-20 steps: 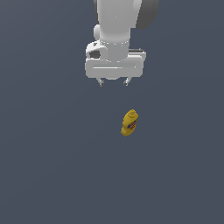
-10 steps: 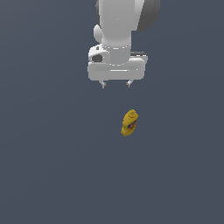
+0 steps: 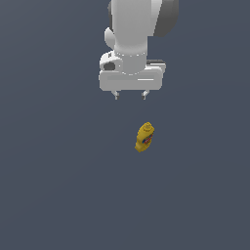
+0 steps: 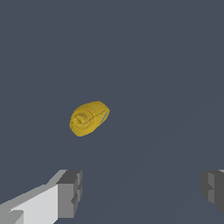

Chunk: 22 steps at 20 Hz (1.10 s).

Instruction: Pick up the object and move it to a goal position.

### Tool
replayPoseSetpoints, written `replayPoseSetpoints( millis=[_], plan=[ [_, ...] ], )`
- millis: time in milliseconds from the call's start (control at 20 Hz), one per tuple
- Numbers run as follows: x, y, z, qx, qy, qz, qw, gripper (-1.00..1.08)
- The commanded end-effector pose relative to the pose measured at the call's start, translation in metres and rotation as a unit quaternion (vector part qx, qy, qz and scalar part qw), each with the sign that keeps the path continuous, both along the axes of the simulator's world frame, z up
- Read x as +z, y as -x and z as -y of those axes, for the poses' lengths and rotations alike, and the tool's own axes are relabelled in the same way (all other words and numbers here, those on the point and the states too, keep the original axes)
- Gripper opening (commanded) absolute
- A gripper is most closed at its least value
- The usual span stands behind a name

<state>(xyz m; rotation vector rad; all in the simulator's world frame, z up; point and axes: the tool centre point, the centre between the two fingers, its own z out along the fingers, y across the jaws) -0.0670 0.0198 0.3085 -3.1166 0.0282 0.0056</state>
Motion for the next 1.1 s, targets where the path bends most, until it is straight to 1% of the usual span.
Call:
replayPoseSetpoints(
  millis=[0,300,550,800,1050],
  plan=[
    [-0.002,-0.001,-0.002,-0.010,0.000,0.000,1.0000,1.00],
    [-0.009,-0.005,-0.008,-0.048,0.002,-0.001,0.9988,1.00],
    [-0.018,-0.009,-0.015,-0.095,0.003,-0.002,0.9955,1.00],
    [-0.028,-0.014,-0.025,-0.149,0.005,-0.003,0.9889,1.00],
    [-0.039,-0.018,-0.034,-0.202,0.007,-0.003,0.9793,1.00]
  ],
)
